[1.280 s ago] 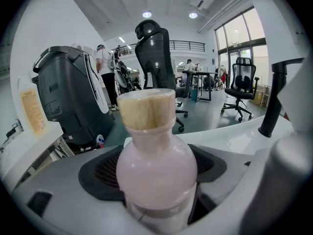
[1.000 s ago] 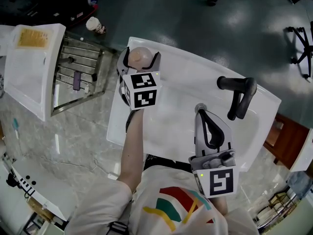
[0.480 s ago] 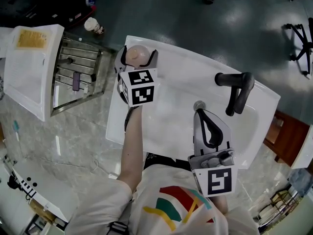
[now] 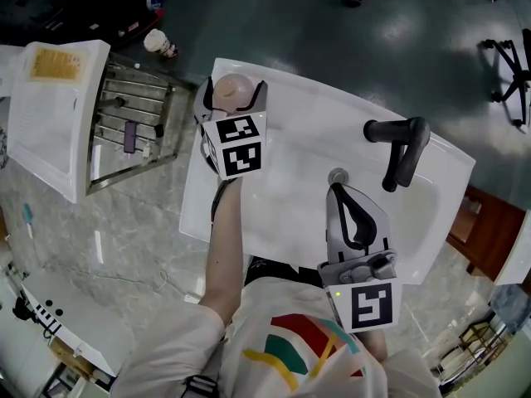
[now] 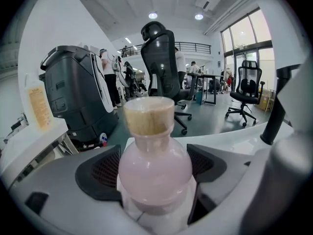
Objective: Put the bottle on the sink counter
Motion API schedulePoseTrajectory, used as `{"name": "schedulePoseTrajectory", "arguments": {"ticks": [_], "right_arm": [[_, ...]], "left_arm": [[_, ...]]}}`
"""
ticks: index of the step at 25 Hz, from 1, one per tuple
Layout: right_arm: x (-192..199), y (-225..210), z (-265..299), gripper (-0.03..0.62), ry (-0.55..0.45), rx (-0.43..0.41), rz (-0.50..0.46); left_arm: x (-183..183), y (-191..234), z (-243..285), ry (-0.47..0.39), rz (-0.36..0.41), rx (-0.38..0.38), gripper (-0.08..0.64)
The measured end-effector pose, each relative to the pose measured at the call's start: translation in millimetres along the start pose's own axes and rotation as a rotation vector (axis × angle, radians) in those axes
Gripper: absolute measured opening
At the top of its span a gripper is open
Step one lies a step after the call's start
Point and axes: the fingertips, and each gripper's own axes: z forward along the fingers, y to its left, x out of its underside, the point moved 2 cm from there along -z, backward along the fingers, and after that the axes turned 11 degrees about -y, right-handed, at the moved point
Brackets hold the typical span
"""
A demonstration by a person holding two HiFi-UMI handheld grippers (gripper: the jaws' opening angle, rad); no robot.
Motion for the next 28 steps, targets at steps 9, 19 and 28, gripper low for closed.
{"name": "schedulePoseTrajectory", "arguments": {"ticks": [9, 19, 28], "right_arm": [[-23.5, 4.7, -3.8, 0.012, -0.073, -0.009, -0.017], [-74.1, -16.9, -22.5, 0.012, -0.201, 0.071, -0.102], [-122.4, -39.8, -55.4, 0.012, -0.307, 0.17, -0.17]], "left_arm": [[-43.2, -2.1, -20.2, -0.078, 0.025, 0.007, 0.399], [-162.1, -24.9, -86.4, -0.343, 0.046, 0.043, 0.272], [-248.5, -60.2, -178.8, -0.577, 0.099, 0.104, 0.156]]}}
